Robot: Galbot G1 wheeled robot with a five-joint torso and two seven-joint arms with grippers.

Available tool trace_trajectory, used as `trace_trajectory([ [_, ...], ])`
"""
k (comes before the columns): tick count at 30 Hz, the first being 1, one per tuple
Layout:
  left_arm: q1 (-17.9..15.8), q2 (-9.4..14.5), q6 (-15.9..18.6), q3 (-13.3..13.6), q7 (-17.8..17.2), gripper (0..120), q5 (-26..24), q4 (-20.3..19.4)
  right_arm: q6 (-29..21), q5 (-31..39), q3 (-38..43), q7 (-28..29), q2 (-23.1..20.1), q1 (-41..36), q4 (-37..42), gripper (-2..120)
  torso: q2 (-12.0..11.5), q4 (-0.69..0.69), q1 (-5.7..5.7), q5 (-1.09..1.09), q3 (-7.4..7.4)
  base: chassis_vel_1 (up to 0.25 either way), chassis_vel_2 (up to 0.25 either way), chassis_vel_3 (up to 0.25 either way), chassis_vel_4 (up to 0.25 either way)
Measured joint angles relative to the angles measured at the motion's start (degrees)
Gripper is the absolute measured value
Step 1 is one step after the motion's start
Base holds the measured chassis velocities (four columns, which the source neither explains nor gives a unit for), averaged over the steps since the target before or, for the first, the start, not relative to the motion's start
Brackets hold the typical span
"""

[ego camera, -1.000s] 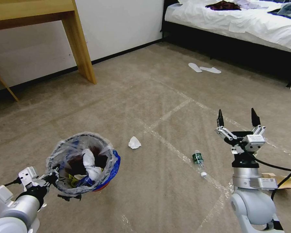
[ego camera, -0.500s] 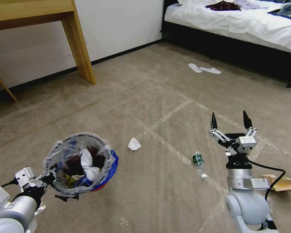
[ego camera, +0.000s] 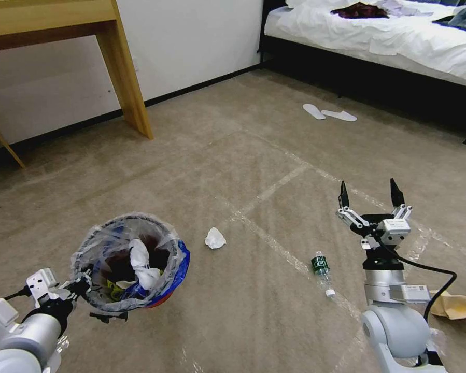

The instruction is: Pick up the trash bin and place the garbage on the floor into it.

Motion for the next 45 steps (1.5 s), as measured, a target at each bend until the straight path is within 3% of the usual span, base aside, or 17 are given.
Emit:
trace_trajectory([
  [18, -0.1, 0.3, 0.0, -0.1, 0.0, 1, -0.1, 0.1, -0.5, -0.1, -1.9, 1.3, 0.0, 0.8, -0.9, 100, 0.0, 0.0, 0.0, 0.0, -0.01, -0.038, 0.045, 0.041, -0.042],
  [23, -0.1, 0.5, -0.1, -1.0, 0.0, 1, -0.2, 0.3, -4.1, 1.7, -2.1, 3.4, -1.1, 1.0, -0.4, 100, 0.0, 0.0, 0.0, 0.0, -0.01, 0.0, 0.0, 0.0, 0.0],
  [25, 0.1, 0.9, -0.1, -1.9, 0.0, 1, -0.3, 0.7, -9.2, 4.0, -2.4, 7.1, -2.2, 1.3, -0.2, 100, 0.0, 0.0, 0.0, 0.0, -0.01, 0.0, 0.0, 0.0, 0.0],
  [26, 0.1, 0.9, -0.1, -1.9, 0.0, 1, -0.3, 0.7, -9.2, 4.0, -2.4, 7.1, -2.2, 1.3, -0.2, 100, 0.0, 0.0, 0.0, 0.0, -0.01, 0.0, 0.0, 0.0, 0.0],
  [28, 0.1, 1.3, -0.1, -2.9, 0.1, 1, -0.4, 1.2, -18.8, 9.1, -2.8, 14.2, -3.4, 1.6, 0.1, 100, 0.0, 0.0, 0.0, 0.0, -0.01, 0.0, 0.0, 0.0, 0.0],
  [29, 0.1, 1.3, -0.1, -2.9, 0.1, 1, -0.4, 1.2, -18.8, 9.1, -2.8, 14.2, -3.4, 1.6, 0.1, 100, 0.0, 0.0, 0.0, 0.0, -0.01, 0.0, 0.0, 0.0, 0.0],
  [32, 0.3, 1.5, -0.2, -3.4, 0.1, 1, -0.7, 1.5, -36.6, 19.6, -2.8, 24.1, -4.9, 2.9, 0.1, 100, 0.0, -0.01, 0.0, 0.01, -0.01, 0.0, 0.0, 0.0, 0.0],
  [33, 0.3, 1.5, -0.2, -3.4, 0.1, 1, -0.7, 1.5, -36.6, 19.6, -2.8, 24.1, -4.9, 2.9, 0.1, 100, 0.0, -0.01, 0.0, 0.01, -0.01, 0.0, 0.0, 0.0, 0.0],
  [35, 0.2, 1.6, -0.4, -3.4, 0.1, 1, -0.8, 1.6, -46.1, 25.0, -2.7, 29.0, -6.1, 3.8, -1.3, 100, 0.0, 0.0, 0.0, 0.0, -0.01, 0.0, 0.0, 0.0, 0.0],
  [38, 0.1, 1.6, -0.4, -3.4, 0.1, 1, -0.8, 1.7, -50.2, 27.7, -2.9, 31.3, -6.7, 4.2, -2.6, 100, 0.0, 0.0, 0.0, 0.0, 0.0, 0.0, 0.0, 0.0, 0.0],
  [39, -0.1, 1.6, -0.5, -3.4, 0.1, 1, -0.9, 1.9, -55.2, 31.3, -3.0, 32.8, -7.4, 4.4, -4.4, 100, 0.0, 0.0, 0.0, 0.01, 0.0, 0.0, 0.0, 0.0, 0.0],
  [41, -0.2, 1.7, -0.7, -3.4, 0.2, 1, -1.0, 2.2, -60.7, 35.4, -3.0, 34.5, -7.6, 4.7, -6.8, 100, 0.0, -0.01, 0.0, 0.01, -0.01, 0.0, 0.0, 0.0, 0.0],
  [45, -0.2, 1.7, -0.9, -3.3, 0.5, 1, -1.0, 2.6, -64.8, 34.7, -3.4, 34.0, -7.6, 5.3, -10.8, 100, 0.0, -0.01, 0.0, 0.01, 0.0, 0.0, 0.0, 0.0, 0.0],
])
